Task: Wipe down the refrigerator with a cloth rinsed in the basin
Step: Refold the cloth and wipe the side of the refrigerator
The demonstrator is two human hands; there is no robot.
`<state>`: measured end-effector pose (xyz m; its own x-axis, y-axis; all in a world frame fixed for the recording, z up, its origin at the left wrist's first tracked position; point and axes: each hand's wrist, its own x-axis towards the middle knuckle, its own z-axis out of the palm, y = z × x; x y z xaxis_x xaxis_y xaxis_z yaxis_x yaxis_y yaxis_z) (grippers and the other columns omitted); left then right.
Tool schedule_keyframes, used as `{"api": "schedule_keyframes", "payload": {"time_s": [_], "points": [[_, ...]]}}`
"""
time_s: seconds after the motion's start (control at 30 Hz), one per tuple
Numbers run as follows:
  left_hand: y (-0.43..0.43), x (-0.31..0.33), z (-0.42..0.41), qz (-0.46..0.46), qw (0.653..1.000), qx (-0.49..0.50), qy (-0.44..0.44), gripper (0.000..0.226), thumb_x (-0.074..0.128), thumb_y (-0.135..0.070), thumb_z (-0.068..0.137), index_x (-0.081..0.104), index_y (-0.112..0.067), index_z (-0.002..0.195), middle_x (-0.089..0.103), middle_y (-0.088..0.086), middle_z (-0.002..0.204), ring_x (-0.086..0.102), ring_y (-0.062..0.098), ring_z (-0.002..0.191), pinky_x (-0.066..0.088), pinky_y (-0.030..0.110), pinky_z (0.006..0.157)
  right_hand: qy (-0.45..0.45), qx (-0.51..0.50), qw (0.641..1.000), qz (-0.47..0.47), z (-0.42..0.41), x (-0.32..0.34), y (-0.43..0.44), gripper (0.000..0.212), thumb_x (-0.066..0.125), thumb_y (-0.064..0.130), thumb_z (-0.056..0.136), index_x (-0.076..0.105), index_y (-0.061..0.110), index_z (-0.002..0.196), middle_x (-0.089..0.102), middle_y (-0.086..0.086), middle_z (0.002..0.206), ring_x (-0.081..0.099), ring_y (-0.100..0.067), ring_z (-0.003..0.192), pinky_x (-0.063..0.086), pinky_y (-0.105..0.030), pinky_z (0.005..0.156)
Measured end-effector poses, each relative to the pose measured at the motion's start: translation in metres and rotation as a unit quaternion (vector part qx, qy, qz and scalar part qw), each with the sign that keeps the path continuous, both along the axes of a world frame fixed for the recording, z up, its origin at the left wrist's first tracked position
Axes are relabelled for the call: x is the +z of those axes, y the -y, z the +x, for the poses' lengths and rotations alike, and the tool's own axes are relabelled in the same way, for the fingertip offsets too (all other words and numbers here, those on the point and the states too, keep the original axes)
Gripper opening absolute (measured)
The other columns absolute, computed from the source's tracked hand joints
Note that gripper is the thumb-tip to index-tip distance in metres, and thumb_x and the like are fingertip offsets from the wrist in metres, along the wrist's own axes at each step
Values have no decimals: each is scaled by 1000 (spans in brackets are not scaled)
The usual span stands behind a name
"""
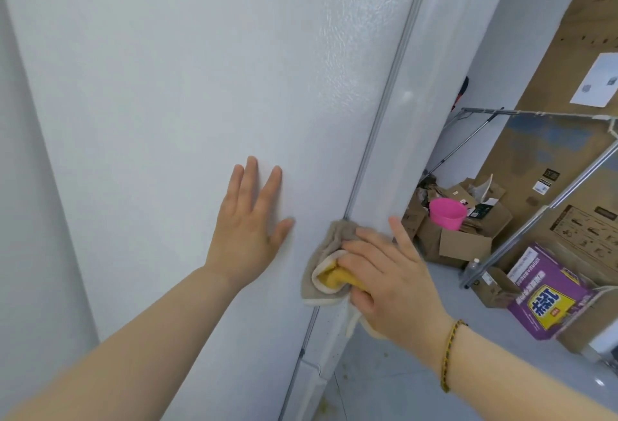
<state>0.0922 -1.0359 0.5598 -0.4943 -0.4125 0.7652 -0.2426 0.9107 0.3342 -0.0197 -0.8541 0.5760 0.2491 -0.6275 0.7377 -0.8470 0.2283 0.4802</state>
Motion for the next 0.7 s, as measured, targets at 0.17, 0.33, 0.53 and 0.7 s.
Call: {"api": "schedule_keyframes", "payload": {"time_s": [0.17, 0.33, 0.53, 0.7], "points": [[8, -3, 3, -7, 1000, -26, -7, 62, 31, -39, 87, 15, -19, 143, 4, 8, 144, -1, 18, 135, 0, 21, 105, -92, -100, 981, 137, -6, -56, -5, 36, 15, 4, 97, 49, 12, 91, 73, -2, 87, 67, -25, 95, 15, -43, 112], [11, -6, 2, -29, 1000, -6, -6, 58, 35, -35, 88, 22, -15, 140, 18, 19, 148, 7, 27, 134, 12, 32, 106, -173, -169, 922, 303, 9, -80, -1, 18, 57, 24, 69, 73, 19, 73, 70, 3, 78, 69, -23, 86, 10, -45, 110], [7, -7, 2, -1, 1000, -8, 4, 62, 35, -37, 87, 21, -13, 143, 19, 25, 149, 14, 36, 137, 15, 39, 104, -170, -139, 955, 202, 3, -42, 2, 39, 31, 7, 87, 68, 12, 75, 67, -2, 76, 67, -28, 82, 13, -43, 108], [6, -9, 0, -5, 1000, 1, -6, 61, 37, -37, 88, 22, -13, 141, 22, 25, 148, 15, 36, 136, 12, 34, 106, -146, -153, 970, 119, -3, -52, -4, 37, 13, 1, 94, 49, 11, 95, 70, -5, 89, 54, -32, 100, 14, -44, 111]]}}
